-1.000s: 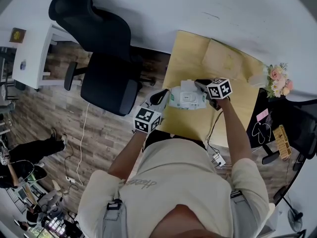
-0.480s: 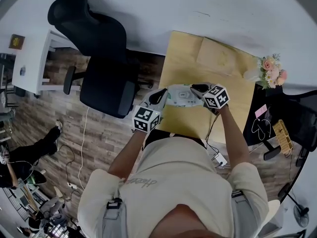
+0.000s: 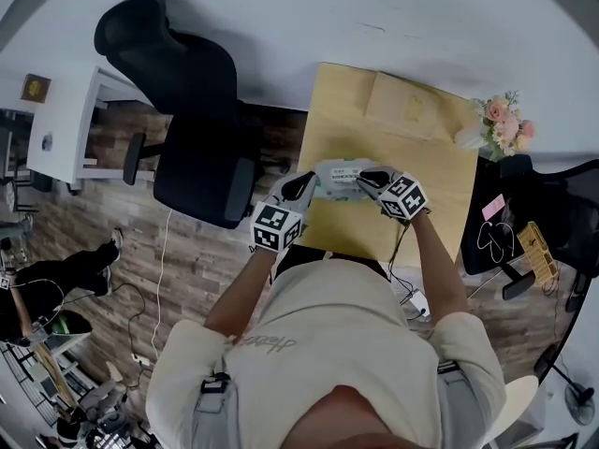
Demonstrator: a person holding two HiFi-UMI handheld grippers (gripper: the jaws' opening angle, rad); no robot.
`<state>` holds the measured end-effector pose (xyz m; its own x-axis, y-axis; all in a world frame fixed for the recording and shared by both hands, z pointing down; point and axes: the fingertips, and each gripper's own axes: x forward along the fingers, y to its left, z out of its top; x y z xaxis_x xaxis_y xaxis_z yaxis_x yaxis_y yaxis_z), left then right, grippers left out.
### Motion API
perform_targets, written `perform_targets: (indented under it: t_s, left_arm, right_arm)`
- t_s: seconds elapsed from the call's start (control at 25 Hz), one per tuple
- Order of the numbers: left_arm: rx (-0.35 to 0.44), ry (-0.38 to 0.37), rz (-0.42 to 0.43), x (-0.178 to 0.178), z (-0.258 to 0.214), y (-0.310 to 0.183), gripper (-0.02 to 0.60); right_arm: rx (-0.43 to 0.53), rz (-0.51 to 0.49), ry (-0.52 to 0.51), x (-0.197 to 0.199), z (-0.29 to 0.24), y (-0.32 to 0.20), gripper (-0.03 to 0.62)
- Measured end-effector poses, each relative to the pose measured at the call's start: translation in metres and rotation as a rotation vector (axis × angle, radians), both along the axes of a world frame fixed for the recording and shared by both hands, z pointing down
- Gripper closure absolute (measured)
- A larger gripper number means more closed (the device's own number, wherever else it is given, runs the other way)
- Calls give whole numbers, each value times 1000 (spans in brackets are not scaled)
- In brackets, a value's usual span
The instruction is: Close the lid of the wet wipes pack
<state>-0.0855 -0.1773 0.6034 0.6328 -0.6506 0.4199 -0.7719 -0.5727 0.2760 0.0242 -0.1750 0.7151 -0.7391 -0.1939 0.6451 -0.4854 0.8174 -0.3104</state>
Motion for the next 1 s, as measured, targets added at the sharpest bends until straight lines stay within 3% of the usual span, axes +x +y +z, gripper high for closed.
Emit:
perform_targets:
  t_s: [0.56,0.92,1.0]
  left_arm:
    - [-20,-15,16,10,6,10,563]
    - [-30,-12,18,14,12,8,563]
    - [-32,-11,18,15,13,8,563]
  right_arm:
    - [-81,110,71,11,38,17,549]
    - [-106,125,122,13,50,17,554]
    - [-105,135,140,15,52,15,591]
